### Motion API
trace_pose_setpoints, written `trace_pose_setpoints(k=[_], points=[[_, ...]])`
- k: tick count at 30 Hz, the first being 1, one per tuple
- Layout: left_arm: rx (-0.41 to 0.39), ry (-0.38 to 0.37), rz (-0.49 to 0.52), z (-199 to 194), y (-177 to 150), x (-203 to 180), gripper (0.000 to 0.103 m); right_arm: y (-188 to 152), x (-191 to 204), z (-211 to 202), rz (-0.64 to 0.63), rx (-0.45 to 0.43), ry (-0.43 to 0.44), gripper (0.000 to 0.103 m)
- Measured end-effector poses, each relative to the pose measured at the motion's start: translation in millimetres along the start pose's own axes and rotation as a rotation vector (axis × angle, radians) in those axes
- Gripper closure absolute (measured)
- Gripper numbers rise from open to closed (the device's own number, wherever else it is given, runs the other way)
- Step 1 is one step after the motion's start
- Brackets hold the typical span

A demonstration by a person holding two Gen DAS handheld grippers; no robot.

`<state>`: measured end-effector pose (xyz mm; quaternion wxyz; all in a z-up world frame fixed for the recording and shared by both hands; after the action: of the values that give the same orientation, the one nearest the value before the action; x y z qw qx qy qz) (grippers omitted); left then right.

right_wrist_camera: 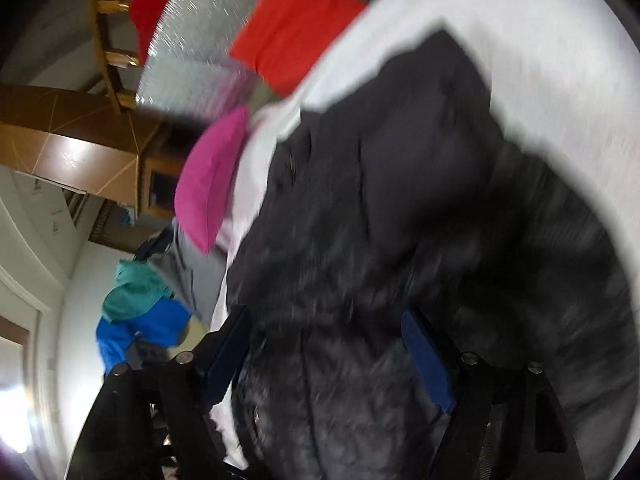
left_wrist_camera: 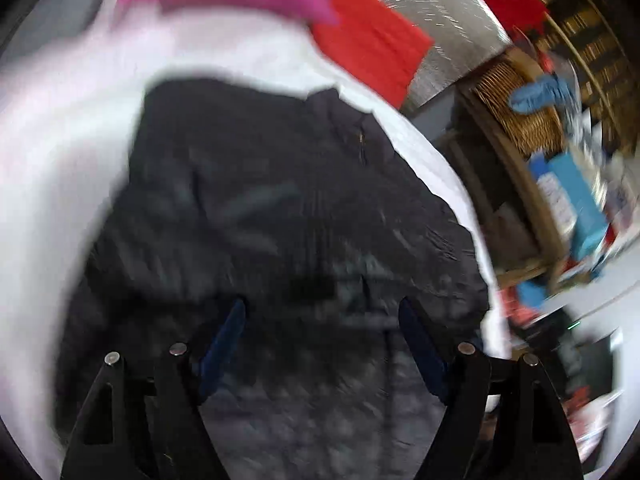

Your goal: Fold large clothes

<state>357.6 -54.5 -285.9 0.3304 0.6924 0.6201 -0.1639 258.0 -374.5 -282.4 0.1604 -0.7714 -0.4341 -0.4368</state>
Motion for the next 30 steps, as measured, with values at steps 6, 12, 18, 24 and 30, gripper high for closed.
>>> trace_pose_setpoints(k=[6,12,18,24,30], points=[[0.045,-0.036,-0.14,27,-6,11,0.023,11,-14,34,0.086,-0.012,-0.041,0.023],[-0.028,-0.094,-0.268,38,17,19,0.023,29,-22,42,0.155,-0.092,-0.049,0.028],[-0.097,-0.111,-0.326,41,25,30,0.04,37,-34,36,0.165,-0.147,-0.1,0.075],[-0.126,-0.082,-0.305,36,23,28,0.071,33,-5,19,0.028,-0.227,-0.134,0.081],[-0.082,0.026,-0.23,39,12,28,0.073,23,-12,22,0.005,-0.179,-0.212,0.081]])
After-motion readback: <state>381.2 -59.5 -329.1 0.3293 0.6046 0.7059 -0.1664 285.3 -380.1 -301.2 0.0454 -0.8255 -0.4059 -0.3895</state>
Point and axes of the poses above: each gripper's, at about its wrist camera, not at the fingertips, and z roughly the way its jaws point, x to its left, y to its top, the point moved 6 cm from there along z, roughly the way its jaws point, and after that the axes turned 7 degrees about x, right-handed, at the moved point
